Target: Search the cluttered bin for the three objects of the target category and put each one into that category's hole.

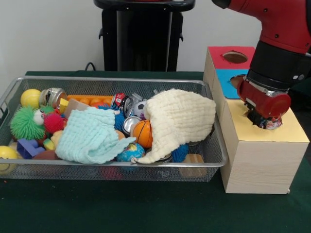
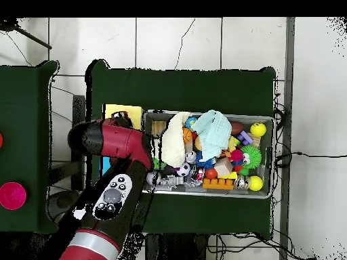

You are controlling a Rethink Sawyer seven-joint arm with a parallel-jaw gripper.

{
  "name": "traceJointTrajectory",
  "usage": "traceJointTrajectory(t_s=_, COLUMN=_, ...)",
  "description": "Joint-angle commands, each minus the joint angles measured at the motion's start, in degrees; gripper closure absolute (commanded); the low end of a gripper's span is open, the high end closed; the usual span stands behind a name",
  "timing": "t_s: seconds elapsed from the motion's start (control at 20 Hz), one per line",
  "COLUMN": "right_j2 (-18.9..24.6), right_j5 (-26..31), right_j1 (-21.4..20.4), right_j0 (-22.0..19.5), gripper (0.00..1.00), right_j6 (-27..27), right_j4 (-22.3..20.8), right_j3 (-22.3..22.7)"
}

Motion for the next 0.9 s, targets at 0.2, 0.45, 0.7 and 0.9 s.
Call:
traceJointTrajectory(t_s=0.2, right_j2=-0.4, right_j5=17.7, right_j1=5.6, right_j0=-5.0, gripper=1.00, right_j6=8.8, right_j4=-1.0, right_j3=-8.7)
traceJointTrajectory(t_s=0.45, right_j2=-2.2, right_j5=20.3, right_j1=8.6, right_j0=-4.4, gripper=0.00, right_j6=10.1, right_j4=-1.5, right_j3=-13.8)
traceJointTrajectory(t_s=0.7, right_j2=0.7, right_j5=18.9, right_j1=8.9, right_j0=-5.4, gripper=0.00, right_j6=10.0, right_j4=0.3, right_j3=-15.0)
traceJointTrajectory(t_s=0.9, right_j2=2.5, right_j5=19.0, right_j1=8.6, right_j0=-6.1, gripper=0.00, right_j6=9.8, right_j4=1.6, right_j3=-15.8)
